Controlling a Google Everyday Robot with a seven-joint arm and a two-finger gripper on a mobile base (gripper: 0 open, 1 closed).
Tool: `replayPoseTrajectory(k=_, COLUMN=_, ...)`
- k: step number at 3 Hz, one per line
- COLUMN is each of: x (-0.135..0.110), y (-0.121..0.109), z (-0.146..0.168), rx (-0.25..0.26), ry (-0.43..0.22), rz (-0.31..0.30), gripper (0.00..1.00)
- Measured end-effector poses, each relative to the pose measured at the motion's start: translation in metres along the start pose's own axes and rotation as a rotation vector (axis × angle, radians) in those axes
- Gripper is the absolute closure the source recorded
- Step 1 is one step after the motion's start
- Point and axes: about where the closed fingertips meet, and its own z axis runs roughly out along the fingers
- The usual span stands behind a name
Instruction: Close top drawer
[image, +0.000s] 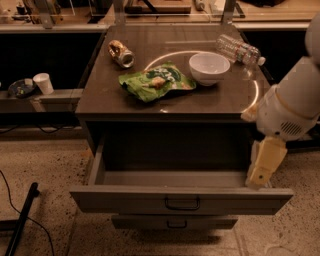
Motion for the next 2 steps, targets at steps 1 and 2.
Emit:
replayPoseTrajectory(k=1, x=0.022, y=0.025, z=0.057, rx=-0.076, ry=-0.022, rz=0.025, gripper=0.17)
replayPoseTrajectory(k=2, x=0.04, y=0.042, z=0.083, rx=-0.103, ry=-0.039, rz=0.035, gripper=0.4)
